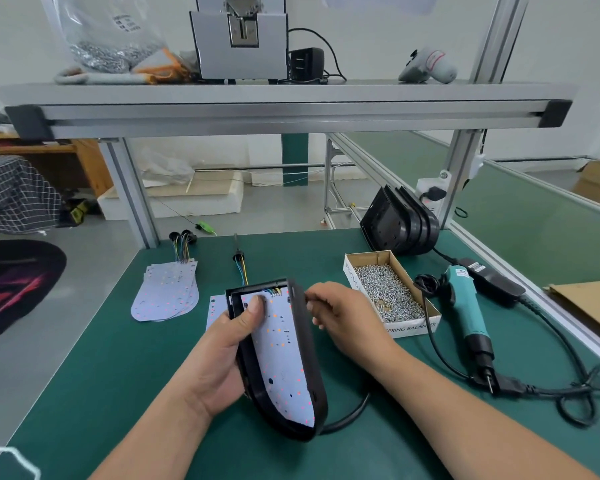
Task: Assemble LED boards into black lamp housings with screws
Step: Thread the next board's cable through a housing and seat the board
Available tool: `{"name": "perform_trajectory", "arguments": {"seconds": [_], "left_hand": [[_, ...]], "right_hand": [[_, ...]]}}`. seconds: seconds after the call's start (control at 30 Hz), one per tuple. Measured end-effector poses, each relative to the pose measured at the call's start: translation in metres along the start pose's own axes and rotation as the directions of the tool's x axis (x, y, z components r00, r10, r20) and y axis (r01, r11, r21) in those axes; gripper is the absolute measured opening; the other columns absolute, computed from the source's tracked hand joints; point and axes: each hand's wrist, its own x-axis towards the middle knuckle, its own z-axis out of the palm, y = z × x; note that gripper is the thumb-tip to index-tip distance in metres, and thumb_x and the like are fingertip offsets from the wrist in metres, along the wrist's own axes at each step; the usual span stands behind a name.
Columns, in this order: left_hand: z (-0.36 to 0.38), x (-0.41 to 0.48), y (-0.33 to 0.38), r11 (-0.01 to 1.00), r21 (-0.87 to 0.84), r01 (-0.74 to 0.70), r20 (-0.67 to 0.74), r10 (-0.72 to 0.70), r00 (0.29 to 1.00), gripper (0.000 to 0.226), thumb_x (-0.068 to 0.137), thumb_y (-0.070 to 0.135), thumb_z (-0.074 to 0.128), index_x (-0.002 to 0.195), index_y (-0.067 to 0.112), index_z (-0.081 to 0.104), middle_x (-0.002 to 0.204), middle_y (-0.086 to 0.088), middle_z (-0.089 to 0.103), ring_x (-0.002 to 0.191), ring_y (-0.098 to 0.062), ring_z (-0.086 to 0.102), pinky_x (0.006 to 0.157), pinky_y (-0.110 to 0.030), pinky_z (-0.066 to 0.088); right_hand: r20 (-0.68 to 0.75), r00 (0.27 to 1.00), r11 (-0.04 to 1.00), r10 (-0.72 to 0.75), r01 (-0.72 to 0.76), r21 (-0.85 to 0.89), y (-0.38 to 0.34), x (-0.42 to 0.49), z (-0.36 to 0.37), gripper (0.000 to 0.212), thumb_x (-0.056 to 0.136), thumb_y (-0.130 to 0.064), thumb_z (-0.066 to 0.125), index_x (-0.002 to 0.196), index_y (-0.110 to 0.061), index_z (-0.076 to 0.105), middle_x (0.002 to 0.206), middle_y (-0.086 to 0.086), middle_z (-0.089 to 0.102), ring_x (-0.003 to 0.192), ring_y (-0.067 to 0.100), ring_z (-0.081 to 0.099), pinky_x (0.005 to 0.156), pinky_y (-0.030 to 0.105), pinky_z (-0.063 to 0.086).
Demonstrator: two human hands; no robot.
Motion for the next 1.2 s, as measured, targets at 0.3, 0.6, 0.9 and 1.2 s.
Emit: {"name": "perform_trajectory", "arguments": {"seconds": [0.3,0.6,0.9,1.2], "left_hand": [[0.007,-0.002,-0.001,0.995,-0.080,-0.051,0.044,0.055,0.998,0.086,0.068,0.055,0.096,0.134,0.007,0.070,0.145,-0.024,0.063,0.135,-0.037,0.062,0.103,-0.048,0.057],[0.005,-0.004,0.000,0.992,-0.113,-0.050,0.077,0.059,0.995,0.067,0.084,0.055,0.084,0.134,0.013,0.072,0.145,-0.019,0.064,0.135,-0.031,0.063,0.097,-0.044,0.058],[0.005,0.000,-0.003,0.990,-0.130,-0.062,0.021,0.065,0.998,0.082,0.069,0.050,0.096,0.131,0.002,0.071,0.139,-0.026,0.066,0.124,-0.035,0.069,0.092,-0.043,0.061],[0.018,-0.002,-0.001,0.988,-0.065,-0.141,-0.057,0.138,0.989,0.087,0.057,0.052,0.102,0.124,0.002,0.074,0.129,-0.025,0.072,0.115,-0.036,0.072,0.093,-0.048,0.060]], "right_hand": [[-0.041,0.993,0.992,-0.115,0.113,-0.048,-0.007,-0.001,0.000,0.027,0.095,0.002,0.061,0.087,-0.024,0.065,0.080,-0.008,0.059,0.081,0.011,0.056,0.072,0.032,0.047],[-0.087,0.985,0.987,-0.149,0.143,-0.076,-0.012,-0.004,0.003,0.011,0.102,-0.015,0.062,0.097,-0.023,0.065,0.082,0.000,0.060,0.077,0.024,0.059,0.067,0.041,0.049],[-0.057,0.985,0.985,-0.162,0.158,-0.073,-0.031,-0.008,-0.001,0.016,0.102,-0.026,0.058,0.093,-0.020,0.069,0.079,-0.010,0.050,0.071,0.011,0.048,0.063,0.026,0.031],[-0.010,0.994,0.985,-0.105,0.102,-0.137,-0.033,-0.006,-0.006,0.019,0.091,0.005,0.063,0.080,-0.011,0.062,0.078,0.002,0.053,0.071,0.028,0.054,0.061,0.040,0.042]]}}
